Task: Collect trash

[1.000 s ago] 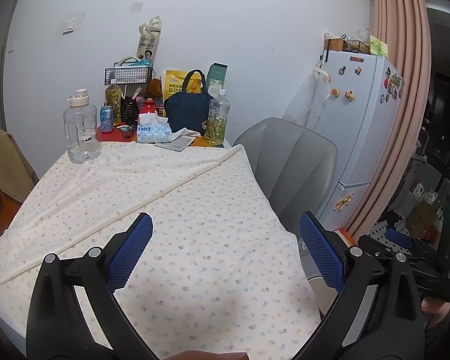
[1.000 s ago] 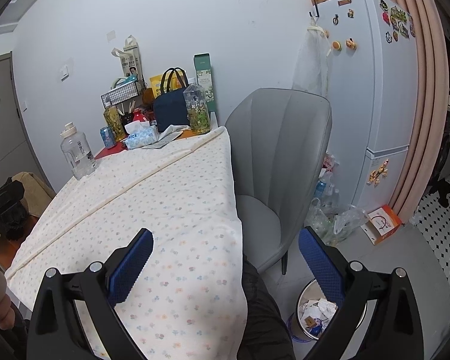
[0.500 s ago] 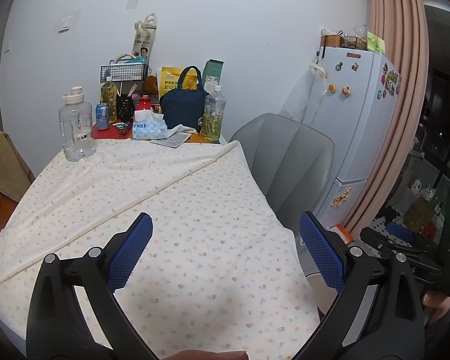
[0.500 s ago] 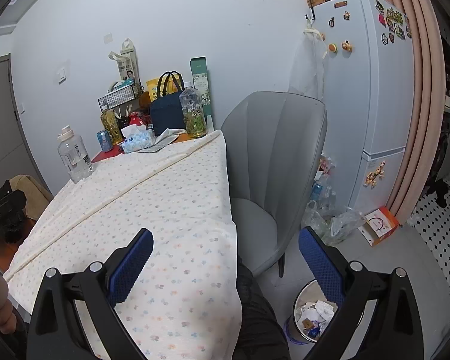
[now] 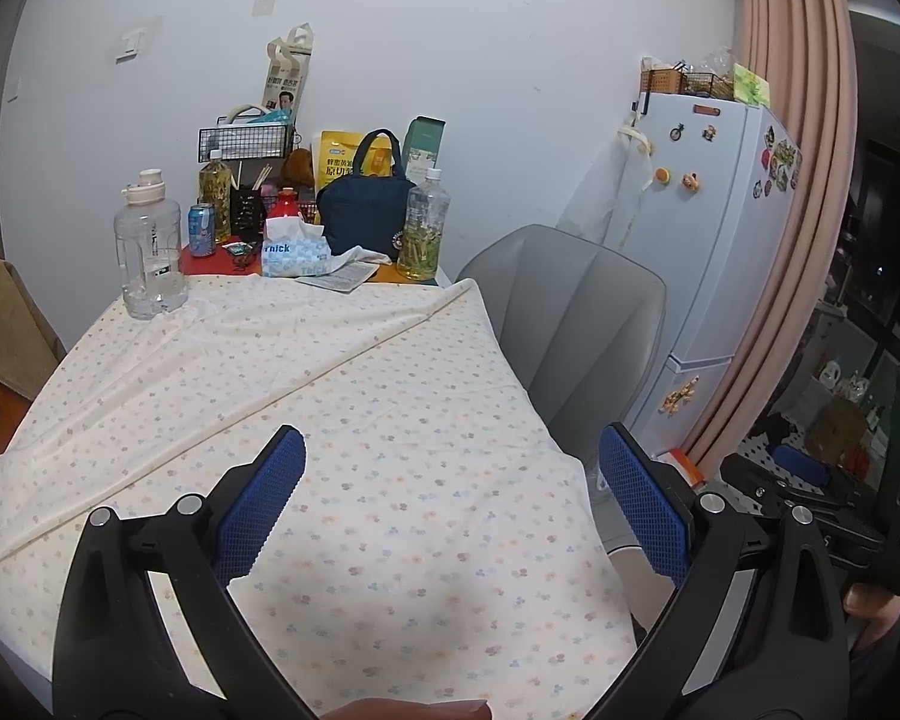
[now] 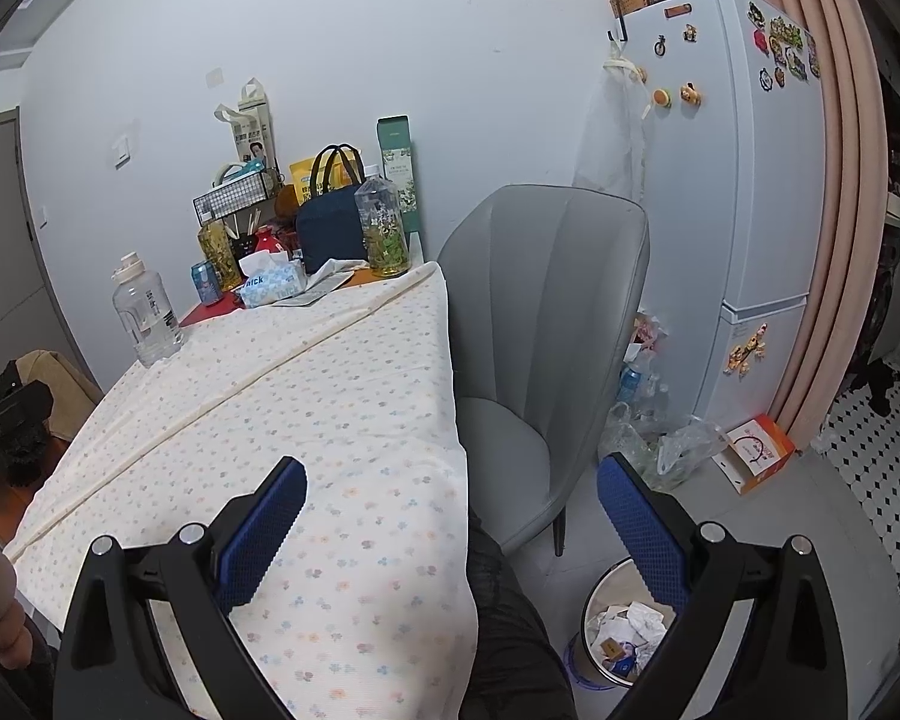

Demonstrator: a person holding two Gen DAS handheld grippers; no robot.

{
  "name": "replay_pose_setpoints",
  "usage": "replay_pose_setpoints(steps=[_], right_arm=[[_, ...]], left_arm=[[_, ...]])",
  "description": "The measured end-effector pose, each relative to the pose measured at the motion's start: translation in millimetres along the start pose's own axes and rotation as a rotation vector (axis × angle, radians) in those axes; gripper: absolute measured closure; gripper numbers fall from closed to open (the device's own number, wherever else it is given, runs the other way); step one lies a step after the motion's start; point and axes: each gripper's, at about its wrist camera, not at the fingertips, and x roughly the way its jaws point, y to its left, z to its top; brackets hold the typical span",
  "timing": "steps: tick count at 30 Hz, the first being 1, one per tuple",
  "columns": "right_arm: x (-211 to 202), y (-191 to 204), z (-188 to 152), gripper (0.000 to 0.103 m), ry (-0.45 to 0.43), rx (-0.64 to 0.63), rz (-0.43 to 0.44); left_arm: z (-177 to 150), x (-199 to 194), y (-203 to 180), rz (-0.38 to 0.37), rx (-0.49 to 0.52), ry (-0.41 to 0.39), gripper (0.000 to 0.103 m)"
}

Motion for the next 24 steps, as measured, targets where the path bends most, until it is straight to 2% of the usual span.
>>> replay_pose_setpoints(steps=[16,24], right_arm=[[-13,-10,6,0.008,-0.006,0.012,-0.011],[-14,-15,7,0.008,0.006,0.017,-0.008]], left_arm=[[1,16,-20,-0.036,-0.001,0.021,0.006],[5,18,-21,-0.024,-0.002,0.022,0.006]])
